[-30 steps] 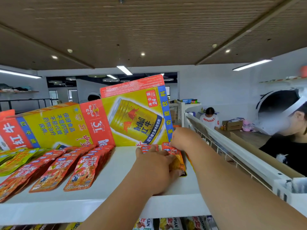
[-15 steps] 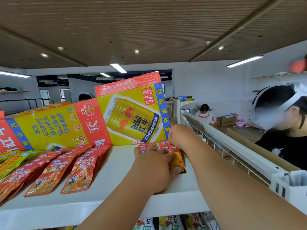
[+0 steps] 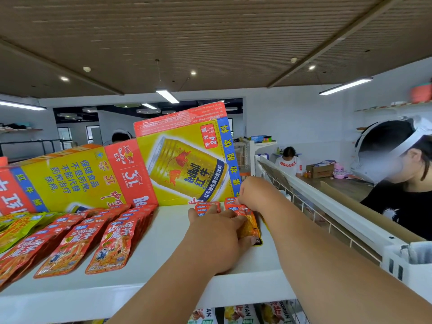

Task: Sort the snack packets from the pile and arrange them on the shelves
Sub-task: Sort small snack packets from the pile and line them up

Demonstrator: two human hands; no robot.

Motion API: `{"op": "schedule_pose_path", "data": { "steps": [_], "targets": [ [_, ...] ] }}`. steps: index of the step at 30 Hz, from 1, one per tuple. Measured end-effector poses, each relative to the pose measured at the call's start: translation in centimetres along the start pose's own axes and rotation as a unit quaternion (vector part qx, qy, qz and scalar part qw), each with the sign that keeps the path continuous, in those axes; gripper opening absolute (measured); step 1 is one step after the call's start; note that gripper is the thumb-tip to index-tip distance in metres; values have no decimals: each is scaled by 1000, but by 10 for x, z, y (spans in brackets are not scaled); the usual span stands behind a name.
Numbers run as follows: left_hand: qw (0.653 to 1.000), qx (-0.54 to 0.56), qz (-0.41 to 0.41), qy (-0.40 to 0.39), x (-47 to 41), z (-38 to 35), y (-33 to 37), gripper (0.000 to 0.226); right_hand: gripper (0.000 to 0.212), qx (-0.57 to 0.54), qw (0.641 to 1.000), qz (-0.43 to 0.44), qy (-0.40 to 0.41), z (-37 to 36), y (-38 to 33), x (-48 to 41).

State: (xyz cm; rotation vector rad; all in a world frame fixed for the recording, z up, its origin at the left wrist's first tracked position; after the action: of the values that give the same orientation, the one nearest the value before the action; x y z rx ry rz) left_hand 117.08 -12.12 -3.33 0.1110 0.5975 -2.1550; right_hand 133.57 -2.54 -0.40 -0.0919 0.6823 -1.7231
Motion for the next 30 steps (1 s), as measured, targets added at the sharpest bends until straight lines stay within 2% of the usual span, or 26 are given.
{"op": "schedule_pose_path", "data": {
  "steps": [3,8,11,18,30],
  "targets": [
    [1000,1,0,-3,0,0,0,65,16,7,1000,-1,4,0,1,1],
    [1000,4,1,2,-1,-2,1,65,25,19,1000,4,8,0,0,1],
    [1000,3,0,-2,-1,-2,1,66,12,37,999,25,-13,-1,-3,4],
    [1000,8,-1,0,0,-2,0,64,27,87,993,52,-61,-6,-10,8],
    [1000,9,-3,-3,0,-1,1,66,25,96,992,48,-72,-8,-9,12]
  ]
}}
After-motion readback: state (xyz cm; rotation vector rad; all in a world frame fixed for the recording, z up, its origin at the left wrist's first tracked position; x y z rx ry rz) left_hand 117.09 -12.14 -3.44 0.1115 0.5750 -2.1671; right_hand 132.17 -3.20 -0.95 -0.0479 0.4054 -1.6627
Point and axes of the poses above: each hand's wrist, its own x-axis away from the middle knuckle, its own z-axis out of the back of the hand, y = z × x, the point moved 4 cm from there along -x, towards the middle knuckle, and after that the axes turned 13 degrees about -x, right-handed, at the moved point
